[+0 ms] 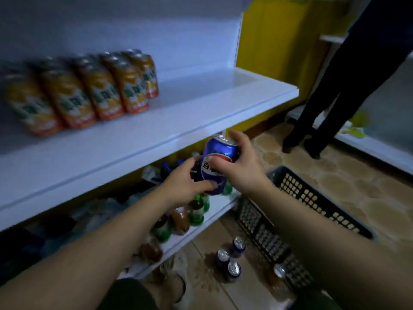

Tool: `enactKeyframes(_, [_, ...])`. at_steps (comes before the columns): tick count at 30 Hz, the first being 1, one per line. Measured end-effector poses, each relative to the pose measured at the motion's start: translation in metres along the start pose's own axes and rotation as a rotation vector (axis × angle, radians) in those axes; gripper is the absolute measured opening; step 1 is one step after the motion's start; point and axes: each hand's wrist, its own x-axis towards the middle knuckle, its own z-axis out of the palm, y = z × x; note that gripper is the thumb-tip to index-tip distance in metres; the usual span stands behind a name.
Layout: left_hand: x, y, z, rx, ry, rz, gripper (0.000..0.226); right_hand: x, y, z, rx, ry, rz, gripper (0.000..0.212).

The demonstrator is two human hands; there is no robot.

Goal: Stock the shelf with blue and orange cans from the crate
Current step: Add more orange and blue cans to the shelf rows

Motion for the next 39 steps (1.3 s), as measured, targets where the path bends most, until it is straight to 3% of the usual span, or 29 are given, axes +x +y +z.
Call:
enactKeyframes(7, [-0.101,0.023,-0.134,0.232,0.279,-0.009,0.083,-0.008,-0.120,0.097,0.037,-0.138,-0.218,0.074])
enactKeyframes(13, [-0.190,-0.007,-0.226,0.529,0.462,-0.239,0.074,-0.028,-0.174,0.188,0.050,-0.343,-0.255,0.080])
enactKeyframes(20, [-0.267,-0.068,-0.316,0.805,0.457,-0.598,0.075,-0.041,-0.202,0.266,-0.033,-0.498,-0.303,0.074])
enactKeyframes(25, [-0.271,-0.080,-0.338,0.888,0.418,-0.701,0.078,-0.029,-0.210,0.311,-0.072,-0.523,-0.320,0.063])
enactKeyframes(34, [-0.268,-0.095,-0.342,0.881,0.465,-0.660,0.081,0.010,-0.224,0.381,-0.080,-0.537,-0.402,0.054])
enactKeyframes(39, [-0.268,-0.097,-0.343,0.875,0.475,-0.656,0.082,0.028,-0.227,0.405,-0.130,-0.511,-0.404,0.064])
